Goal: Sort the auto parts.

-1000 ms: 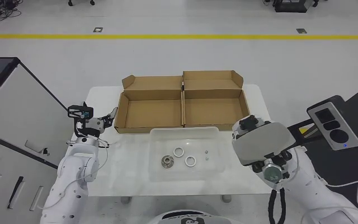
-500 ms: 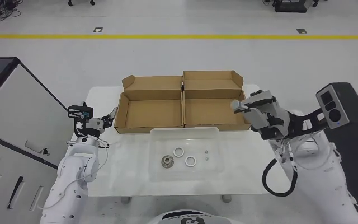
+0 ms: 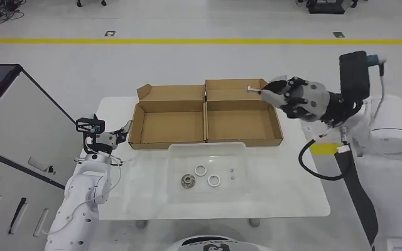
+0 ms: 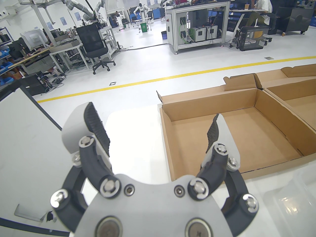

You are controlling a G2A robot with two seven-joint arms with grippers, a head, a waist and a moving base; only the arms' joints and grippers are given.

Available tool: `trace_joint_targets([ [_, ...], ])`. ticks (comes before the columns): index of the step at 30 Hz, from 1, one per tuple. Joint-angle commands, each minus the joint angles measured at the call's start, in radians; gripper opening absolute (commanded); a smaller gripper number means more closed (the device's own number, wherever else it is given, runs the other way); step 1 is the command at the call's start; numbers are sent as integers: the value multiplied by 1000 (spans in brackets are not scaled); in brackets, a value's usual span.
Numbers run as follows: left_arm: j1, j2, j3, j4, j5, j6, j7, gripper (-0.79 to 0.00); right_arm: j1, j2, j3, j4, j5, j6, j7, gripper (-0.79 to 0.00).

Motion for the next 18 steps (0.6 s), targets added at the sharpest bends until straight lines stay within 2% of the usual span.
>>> trace_joint_targets([
  [1, 0, 0, 0, 0, 0, 0, 0, 0, 42, 4, -21, 20, -26, 6, 81, -785],
  [5, 0, 0, 0, 0, 0, 0, 0, 0, 119, 8, -75, 99, -56, 12, 178, -785],
  [10, 0, 0, 0, 0, 0, 0, 0, 0, 245, 11, -162, 216, -173, -64, 274, -785],
  [18, 0, 0, 0, 0, 0, 0, 0, 0, 510, 13, -468, 463, -415, -160, 178, -785],
])
